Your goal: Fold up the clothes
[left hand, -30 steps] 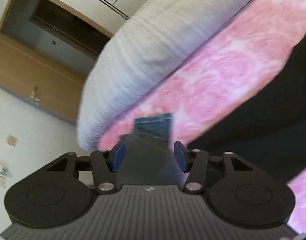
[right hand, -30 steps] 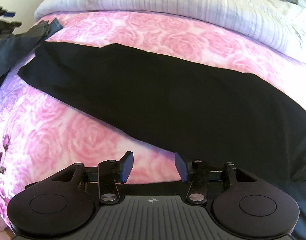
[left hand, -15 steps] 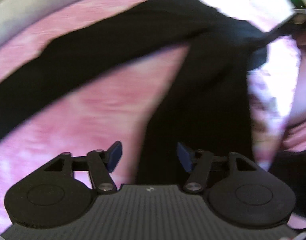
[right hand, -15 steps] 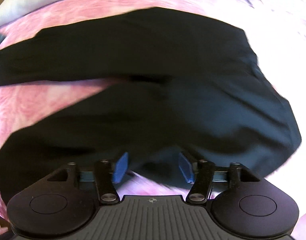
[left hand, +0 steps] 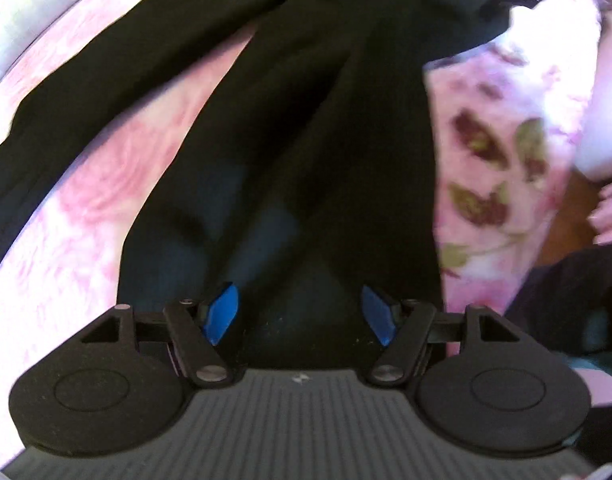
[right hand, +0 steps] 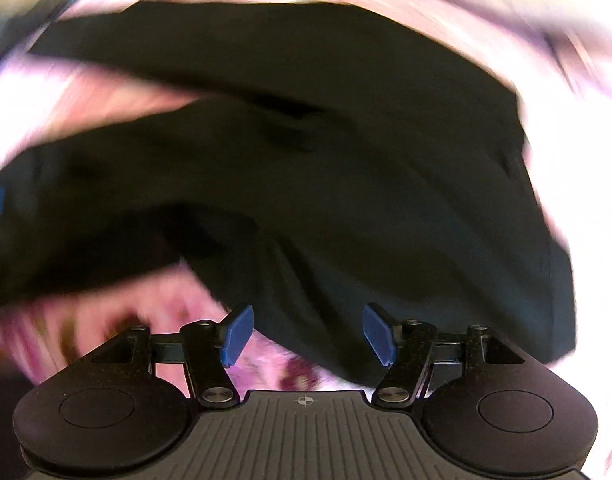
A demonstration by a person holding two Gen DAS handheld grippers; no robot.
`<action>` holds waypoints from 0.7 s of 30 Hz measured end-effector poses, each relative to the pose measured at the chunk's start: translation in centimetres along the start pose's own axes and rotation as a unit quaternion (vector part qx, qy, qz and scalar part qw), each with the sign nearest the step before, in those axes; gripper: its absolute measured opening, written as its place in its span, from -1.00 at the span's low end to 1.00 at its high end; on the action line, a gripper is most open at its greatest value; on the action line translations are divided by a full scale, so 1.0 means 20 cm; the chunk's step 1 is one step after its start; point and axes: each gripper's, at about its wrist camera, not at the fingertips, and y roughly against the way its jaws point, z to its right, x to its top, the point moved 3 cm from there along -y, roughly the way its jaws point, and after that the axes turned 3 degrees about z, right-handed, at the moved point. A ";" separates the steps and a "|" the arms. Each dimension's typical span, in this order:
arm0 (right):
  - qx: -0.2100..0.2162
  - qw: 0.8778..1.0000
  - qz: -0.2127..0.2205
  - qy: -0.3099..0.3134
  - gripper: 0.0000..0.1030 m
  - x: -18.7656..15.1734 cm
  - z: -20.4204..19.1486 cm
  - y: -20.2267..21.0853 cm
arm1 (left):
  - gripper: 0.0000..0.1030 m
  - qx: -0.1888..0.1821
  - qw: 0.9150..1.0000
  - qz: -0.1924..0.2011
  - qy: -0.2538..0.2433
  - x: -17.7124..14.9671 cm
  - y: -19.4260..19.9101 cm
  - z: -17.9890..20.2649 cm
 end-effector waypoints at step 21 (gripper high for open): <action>0.089 0.911 0.143 0.375 -0.95 0.38 -1.02 0.09 | 0.32 -0.026 0.983 0.031 0.177 -0.46 0.28 -0.16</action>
